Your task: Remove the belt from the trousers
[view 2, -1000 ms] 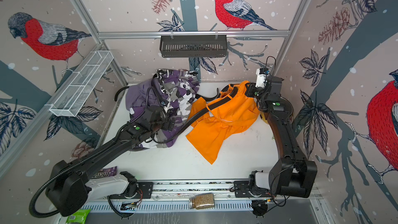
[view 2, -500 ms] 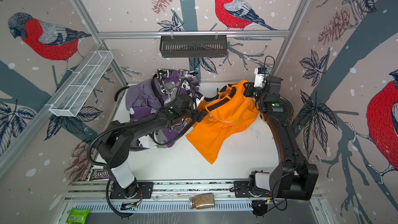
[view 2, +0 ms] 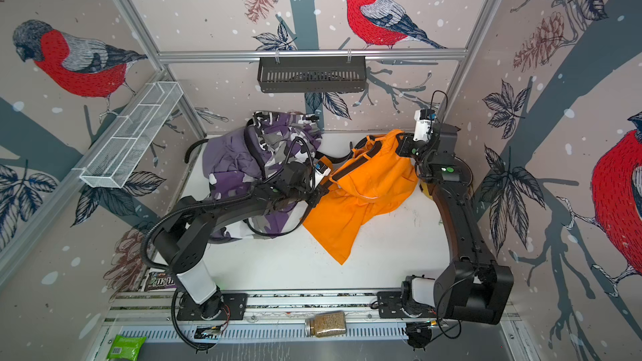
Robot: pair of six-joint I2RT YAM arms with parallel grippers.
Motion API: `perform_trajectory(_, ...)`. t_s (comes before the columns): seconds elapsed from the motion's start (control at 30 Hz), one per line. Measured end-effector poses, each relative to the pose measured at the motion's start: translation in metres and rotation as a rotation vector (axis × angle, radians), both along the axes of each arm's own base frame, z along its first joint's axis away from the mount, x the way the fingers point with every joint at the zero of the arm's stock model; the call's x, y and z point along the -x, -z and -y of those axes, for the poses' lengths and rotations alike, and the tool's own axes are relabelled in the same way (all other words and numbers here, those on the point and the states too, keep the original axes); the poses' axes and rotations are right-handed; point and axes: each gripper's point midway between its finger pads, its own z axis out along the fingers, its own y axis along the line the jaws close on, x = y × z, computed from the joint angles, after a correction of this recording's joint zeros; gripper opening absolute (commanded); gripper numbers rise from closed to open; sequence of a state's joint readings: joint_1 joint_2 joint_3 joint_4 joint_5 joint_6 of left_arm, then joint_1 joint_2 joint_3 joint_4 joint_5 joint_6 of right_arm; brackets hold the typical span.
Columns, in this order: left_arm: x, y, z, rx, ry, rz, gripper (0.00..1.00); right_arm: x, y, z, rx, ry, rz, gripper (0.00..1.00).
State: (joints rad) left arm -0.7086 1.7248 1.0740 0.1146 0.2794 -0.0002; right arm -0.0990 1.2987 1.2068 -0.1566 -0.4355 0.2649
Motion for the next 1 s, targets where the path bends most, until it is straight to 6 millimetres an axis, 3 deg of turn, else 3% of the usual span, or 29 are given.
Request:
perform_trajectory(0.23,0.006,-0.036,-0.025,-0.005,-0.054,0.094,0.00,0.000,0.002,0.018,-0.018,0.015,-0.009,0.00)
perform_trajectory(0.37,0.005,-0.051,-0.050,-0.015,-0.109,0.137,0.00,0.003,0.006,0.020,-0.034,-0.003,-0.021,0.00)
perform_trajectory(0.7,0.001,-0.042,-0.144,-0.139,-0.390,0.121,0.00,0.002,0.012,0.059,-0.048,0.113,-0.029,0.00)
perform_trajectory(1.0,-0.004,-0.017,-0.225,-0.243,-0.685,0.035,0.00,0.003,0.010,0.107,-0.048,0.275,-0.015,0.00)
